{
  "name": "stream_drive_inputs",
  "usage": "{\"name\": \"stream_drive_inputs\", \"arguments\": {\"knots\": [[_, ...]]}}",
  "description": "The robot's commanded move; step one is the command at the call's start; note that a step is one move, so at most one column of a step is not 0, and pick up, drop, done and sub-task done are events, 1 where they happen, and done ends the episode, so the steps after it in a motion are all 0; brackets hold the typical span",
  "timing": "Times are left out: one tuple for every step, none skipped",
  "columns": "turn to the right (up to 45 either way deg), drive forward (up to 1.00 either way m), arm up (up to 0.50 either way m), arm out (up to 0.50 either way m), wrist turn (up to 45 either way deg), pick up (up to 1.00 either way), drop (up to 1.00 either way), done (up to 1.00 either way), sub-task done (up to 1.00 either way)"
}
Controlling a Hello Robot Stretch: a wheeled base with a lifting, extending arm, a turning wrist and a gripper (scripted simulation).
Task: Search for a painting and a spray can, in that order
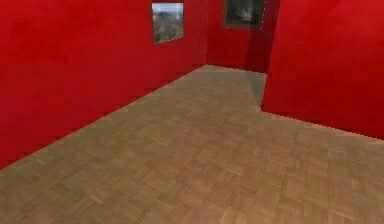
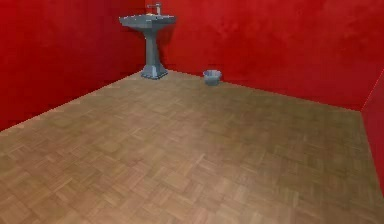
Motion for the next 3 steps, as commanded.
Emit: {"name": "stream_drive_inputs", "arguments": {"knots": [[0.0, 0.1, 0.0, 0.0, 0.0, 0.0, 0.0, 0.0, 0.0], [-45.0, 0.0, 0.0, 0.0, 0.0, 0.0, 0.0, 0.0, 0.0], [-9.0, 0.0, 0.0, 0.0, 0.0, 0.0, 0.0, 0.0, 0.0]]}}
